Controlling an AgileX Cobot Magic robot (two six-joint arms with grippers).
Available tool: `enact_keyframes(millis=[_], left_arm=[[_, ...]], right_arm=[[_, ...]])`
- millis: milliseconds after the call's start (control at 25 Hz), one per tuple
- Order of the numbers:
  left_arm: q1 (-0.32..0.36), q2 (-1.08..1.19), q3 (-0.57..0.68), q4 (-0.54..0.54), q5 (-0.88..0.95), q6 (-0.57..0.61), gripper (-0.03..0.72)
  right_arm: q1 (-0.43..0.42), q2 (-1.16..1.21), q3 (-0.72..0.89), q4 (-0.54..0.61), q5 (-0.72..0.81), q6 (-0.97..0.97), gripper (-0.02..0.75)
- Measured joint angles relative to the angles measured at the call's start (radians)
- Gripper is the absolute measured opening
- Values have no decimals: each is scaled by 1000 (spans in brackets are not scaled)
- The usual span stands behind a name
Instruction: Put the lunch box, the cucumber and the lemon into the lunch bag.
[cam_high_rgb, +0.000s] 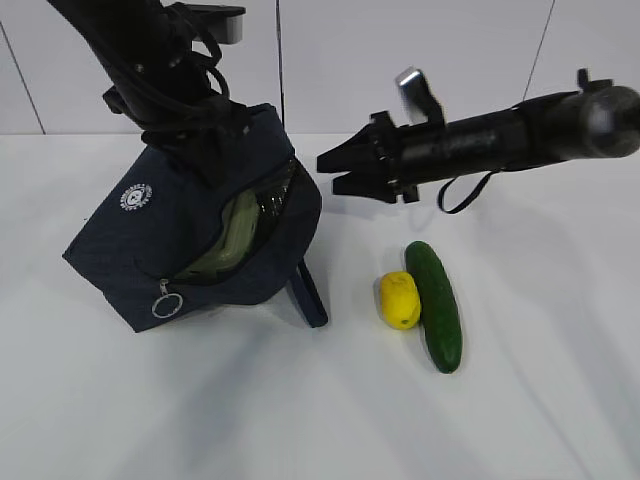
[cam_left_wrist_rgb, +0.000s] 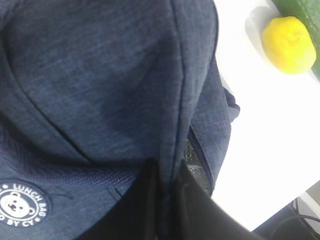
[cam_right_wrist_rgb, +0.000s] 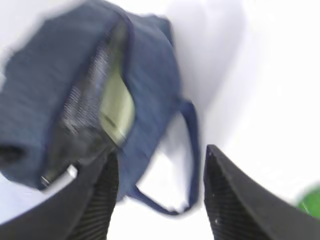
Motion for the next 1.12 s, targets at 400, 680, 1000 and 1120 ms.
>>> enact_keyframes(millis=[400, 680, 1000, 1120], left_arm=[[0, 0, 0, 2, -3, 0, 16], [0, 0, 0, 4, -11, 0, 16], [0, 0, 0, 4, -11, 0, 16], [0, 0, 0, 5, -11, 0, 16]], right_arm=[[-87, -158, 0, -409, 24, 292, 411], [-68, -227, 0, -836, 43, 538, 411], [48, -227, 3, -1066, -12, 672, 410], [73, -220, 3, -1085, -26, 693, 409]])
